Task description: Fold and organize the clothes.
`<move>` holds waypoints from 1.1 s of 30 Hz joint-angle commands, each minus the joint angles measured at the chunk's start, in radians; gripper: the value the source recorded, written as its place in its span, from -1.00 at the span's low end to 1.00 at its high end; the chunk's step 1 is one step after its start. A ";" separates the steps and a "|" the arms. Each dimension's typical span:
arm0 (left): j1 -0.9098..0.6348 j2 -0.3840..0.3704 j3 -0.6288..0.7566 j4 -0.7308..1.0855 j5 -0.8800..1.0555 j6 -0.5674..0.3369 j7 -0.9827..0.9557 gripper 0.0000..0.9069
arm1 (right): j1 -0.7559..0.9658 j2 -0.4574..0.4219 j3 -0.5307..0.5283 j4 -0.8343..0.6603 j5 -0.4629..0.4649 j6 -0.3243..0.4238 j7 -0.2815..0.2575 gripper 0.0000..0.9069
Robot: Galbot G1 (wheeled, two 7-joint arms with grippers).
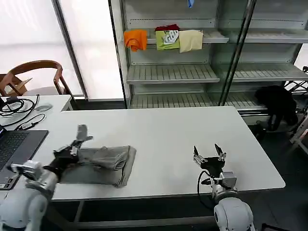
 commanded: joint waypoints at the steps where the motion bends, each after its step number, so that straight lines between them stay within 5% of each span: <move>1: -0.029 -0.159 0.286 0.044 0.216 0.017 -0.014 -0.98 | -0.014 -0.014 0.027 -0.003 0.002 0.005 0.000 1.00; 9: -0.050 -0.194 0.313 0.189 0.283 0.012 -0.014 -0.91 | -0.018 -0.031 0.044 -0.021 0.008 0.015 0.004 1.00; 10: -0.052 -0.197 0.315 0.198 0.298 0.012 -0.016 1.00 | -0.017 -0.032 0.044 -0.021 0.008 0.015 0.004 1.00; 15: -0.054 -0.225 0.325 0.209 0.282 -0.005 -0.032 1.00 | -0.006 -0.030 0.034 -0.021 0.003 0.014 0.002 1.00; 25: -0.009 -0.237 0.265 -0.001 -0.088 -0.054 -0.075 1.00 | 0.016 -0.010 -0.002 0.016 0.004 0.015 -0.033 1.00; 27: -0.006 -0.191 0.173 -0.021 -0.091 -0.154 -0.084 1.00 | 0.020 -0.006 -0.009 0.022 0.001 0.014 -0.037 1.00; 33: -0.006 0.014 -0.155 0.148 -0.133 -0.207 -0.058 1.00 | 0.014 -0.011 -0.005 0.016 -0.001 0.012 -0.035 1.00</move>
